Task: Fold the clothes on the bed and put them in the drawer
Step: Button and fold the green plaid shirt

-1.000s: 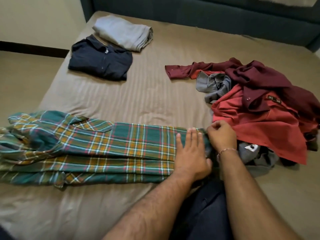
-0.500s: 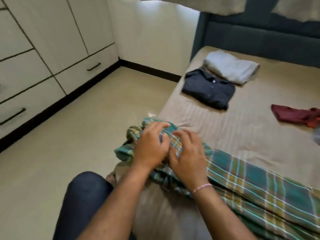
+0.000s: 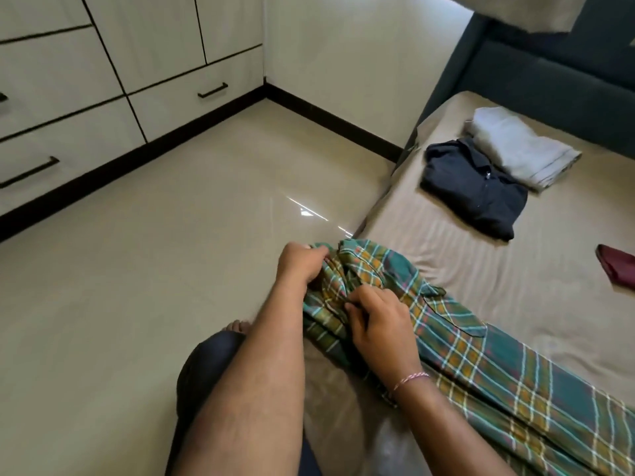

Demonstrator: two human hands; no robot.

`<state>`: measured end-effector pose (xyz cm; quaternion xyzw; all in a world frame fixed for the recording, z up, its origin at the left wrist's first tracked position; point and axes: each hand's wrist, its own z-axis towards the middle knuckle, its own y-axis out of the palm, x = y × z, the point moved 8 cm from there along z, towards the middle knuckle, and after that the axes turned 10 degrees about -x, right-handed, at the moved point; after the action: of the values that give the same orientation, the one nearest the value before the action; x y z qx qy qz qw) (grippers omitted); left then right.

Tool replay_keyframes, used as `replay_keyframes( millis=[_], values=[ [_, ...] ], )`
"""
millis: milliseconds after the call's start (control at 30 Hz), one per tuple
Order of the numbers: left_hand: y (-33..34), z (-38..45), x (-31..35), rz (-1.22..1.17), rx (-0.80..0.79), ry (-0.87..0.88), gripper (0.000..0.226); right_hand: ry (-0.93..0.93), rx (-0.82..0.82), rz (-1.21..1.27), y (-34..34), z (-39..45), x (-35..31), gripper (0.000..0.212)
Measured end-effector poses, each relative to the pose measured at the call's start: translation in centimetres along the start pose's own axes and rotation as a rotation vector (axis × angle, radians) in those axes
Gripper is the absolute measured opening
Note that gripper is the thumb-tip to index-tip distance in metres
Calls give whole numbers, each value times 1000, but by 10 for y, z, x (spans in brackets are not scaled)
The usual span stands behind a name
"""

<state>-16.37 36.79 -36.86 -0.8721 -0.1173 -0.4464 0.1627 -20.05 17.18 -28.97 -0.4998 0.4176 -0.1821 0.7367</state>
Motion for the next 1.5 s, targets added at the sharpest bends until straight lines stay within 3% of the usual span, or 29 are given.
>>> replay_keyframes(
  millis=[100, 167, 267, 367, 433, 500, 600, 667, 767, 867, 933, 967, 1133, 1233, 1300, 1433, 1500],
  values=[
    [-6, -7, 20, -491, 6, 145, 5, 6, -33, -7, 4, -2, -1, 5],
    [-2, -19, 48, -771, -150, 294, 27, -7, -85, 22, 4, -1, 1, 4],
    [0, -58, 93, -856, -379, 534, 52, 39, -146, 279, -12, -3, 9, 16],
    [21, -106, 122, -768, -518, 676, 63, 252, 34, 1057, -60, -12, 33, 35],
    [58, -147, 139, -468, -635, 820, 65, 283, 130, 1498, -97, -21, 51, 73],
    [118, -188, 144, -21, -808, 947, 62, 180, 178, 1653, -142, -38, 72, 98],
    [210, -241, 119, 584, -1011, 1068, 56, 174, 281, 1500, -197, -80, 119, 86],
    [231, -242, 100, 747, -984, 1074, 53, 319, 440, 1429, -207, -116, 164, 63],
    [223, -213, 81, 836, -720, 1195, 48, 614, 615, 1346, -208, -200, 234, 25],
    [184, -153, 59, 1007, -416, 1047, 54, 982, 735, 1387, -196, -280, 293, 33],
    [162, -127, 45, 1051, -374, 915, 58, 1096, 781, 1445, -196, -301, 313, 17],
    [159, -123, 39, 1079, -372, 905, 62, 1118, 785, 1415, -199, -300, 319, 21],
    [178, -159, 24, 1186, -326, 1019, 81, 1123, 726, 1007, -212, -277, 334, 61],
    [193, -172, 24, 1197, -195, 1077, 72, 1149, 701, 744, -212, -273, 368, 73],
    [200, -169, 23, 1196, -211, 1046, 60, 1224, 679, 643, -209, -272, 396, 83],
    [202, -165, 5, 1157, -303, 996, 46, 1067, 431, 319, -234, -227, 378, 72],
    [199, -164, 5, 1114, -309, 991, 41, 983, 262, 345, -233, -202, 382, 79]
  ],
)
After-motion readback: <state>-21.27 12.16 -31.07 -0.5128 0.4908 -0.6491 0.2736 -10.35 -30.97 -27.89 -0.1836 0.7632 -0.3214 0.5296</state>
